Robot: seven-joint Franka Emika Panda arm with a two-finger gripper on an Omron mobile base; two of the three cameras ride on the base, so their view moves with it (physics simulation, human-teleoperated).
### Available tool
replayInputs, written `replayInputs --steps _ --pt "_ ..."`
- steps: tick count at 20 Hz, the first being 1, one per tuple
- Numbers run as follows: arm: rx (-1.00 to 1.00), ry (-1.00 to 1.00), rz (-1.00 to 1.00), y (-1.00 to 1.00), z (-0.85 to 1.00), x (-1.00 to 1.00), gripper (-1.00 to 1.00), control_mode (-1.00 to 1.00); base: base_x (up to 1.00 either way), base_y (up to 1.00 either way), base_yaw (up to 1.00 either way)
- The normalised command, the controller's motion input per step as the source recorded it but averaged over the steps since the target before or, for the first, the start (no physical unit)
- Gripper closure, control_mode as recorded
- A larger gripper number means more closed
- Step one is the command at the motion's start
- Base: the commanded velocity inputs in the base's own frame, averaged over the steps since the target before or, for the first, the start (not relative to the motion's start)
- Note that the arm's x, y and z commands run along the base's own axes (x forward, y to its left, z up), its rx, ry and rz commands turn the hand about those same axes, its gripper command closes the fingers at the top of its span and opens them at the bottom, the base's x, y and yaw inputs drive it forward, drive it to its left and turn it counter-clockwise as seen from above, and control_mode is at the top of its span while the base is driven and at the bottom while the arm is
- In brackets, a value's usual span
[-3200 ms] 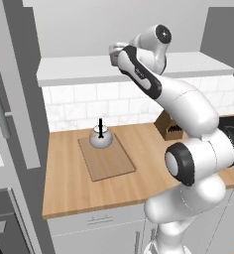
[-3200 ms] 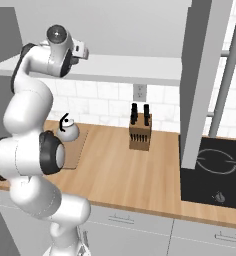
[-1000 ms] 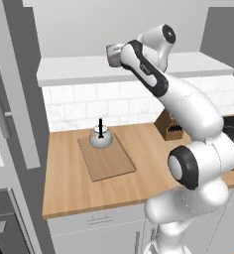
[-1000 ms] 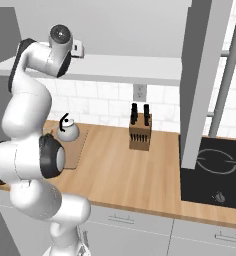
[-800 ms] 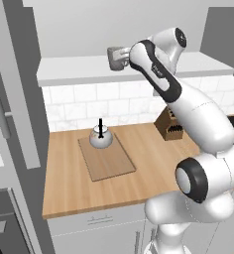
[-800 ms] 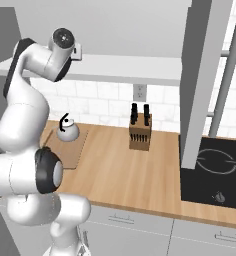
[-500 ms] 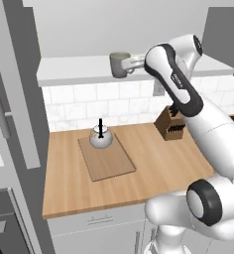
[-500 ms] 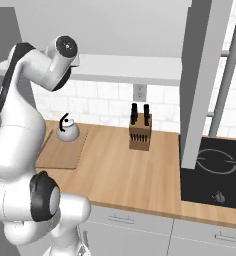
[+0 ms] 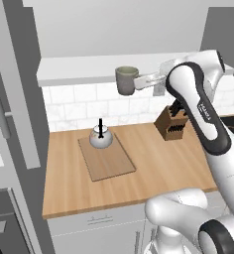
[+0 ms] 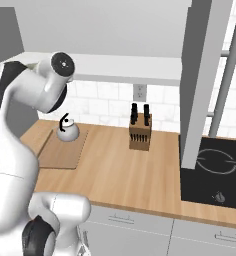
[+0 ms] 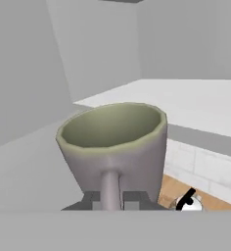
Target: Pick the kettle from the counter and place it on the tray. Then pick the mug from the cabinet and place it on the tray. Then close the cabinet doors.
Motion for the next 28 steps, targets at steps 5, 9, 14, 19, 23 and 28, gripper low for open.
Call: replayInputs --steps 5,9,14,19,23,28 --pt "0.0 0.01 0.01 0.0 -0.48 -0.66 1.0 -1.0 0.0 0.0 0.0" --pt "0.0 0.17 0.03 0.08 -0.82 -0.32 1.0 -1.0 0.0 0.0 0.0" --pt "0.0 0.25 0.02 0.04 -0.96 0.14 1.0 -1.0 0.0 0.0 0.0" --pt "0.0 0.23 0.04 0.05 -0.99 0.29 1.0 -1.0 0.0 0.0 0.0" --pt "0.0 0.07 0.07 0.01 -0.83 0.43 1.0 -1.0 0.0 0.0 0.0" --pt "0.0 -0.02 0.03 0.17 -0.78 0.22 1.0 -1.0 0.0 0.0 0.0"
